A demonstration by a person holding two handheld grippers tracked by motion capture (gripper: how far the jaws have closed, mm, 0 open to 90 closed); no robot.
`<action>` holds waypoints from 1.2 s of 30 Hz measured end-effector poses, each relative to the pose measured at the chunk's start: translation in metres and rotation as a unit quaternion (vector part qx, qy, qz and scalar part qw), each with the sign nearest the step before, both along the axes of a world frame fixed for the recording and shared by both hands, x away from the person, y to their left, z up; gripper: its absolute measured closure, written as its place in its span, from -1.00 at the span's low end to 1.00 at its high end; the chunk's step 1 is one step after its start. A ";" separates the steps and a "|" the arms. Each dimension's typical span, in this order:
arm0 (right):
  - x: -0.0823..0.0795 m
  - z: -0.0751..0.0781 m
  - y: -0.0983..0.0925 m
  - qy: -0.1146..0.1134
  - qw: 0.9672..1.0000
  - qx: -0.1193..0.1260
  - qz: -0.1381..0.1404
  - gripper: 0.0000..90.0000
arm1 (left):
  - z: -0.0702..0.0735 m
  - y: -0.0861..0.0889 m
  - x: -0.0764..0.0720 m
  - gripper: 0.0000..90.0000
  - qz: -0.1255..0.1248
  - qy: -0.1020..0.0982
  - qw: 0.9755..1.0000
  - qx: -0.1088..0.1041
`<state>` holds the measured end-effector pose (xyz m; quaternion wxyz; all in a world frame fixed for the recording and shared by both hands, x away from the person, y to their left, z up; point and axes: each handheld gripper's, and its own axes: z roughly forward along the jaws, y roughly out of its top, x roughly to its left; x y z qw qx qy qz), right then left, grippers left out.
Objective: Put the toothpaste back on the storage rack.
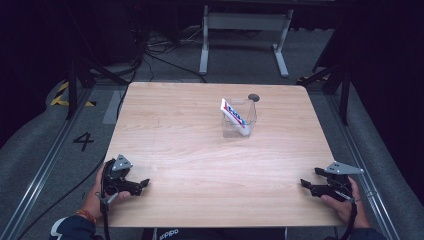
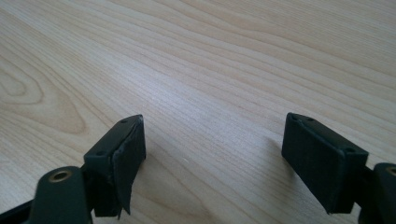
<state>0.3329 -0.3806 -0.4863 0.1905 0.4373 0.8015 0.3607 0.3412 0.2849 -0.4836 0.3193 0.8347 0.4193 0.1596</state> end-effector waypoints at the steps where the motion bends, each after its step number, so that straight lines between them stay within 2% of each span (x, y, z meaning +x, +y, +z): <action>1: 0.000 0.000 0.000 0.000 1.000 0.000 0.000 -0.51 | 0.000 0.000 0.000 -0.99 0.000 0.000 1.000 0.000; 36: 0.001 0.000 0.000 0.000 1.000 -0.003 -0.008 -0.58 | 0.000 0.000 0.001 -0.99 0.002 0.000 1.000 0.000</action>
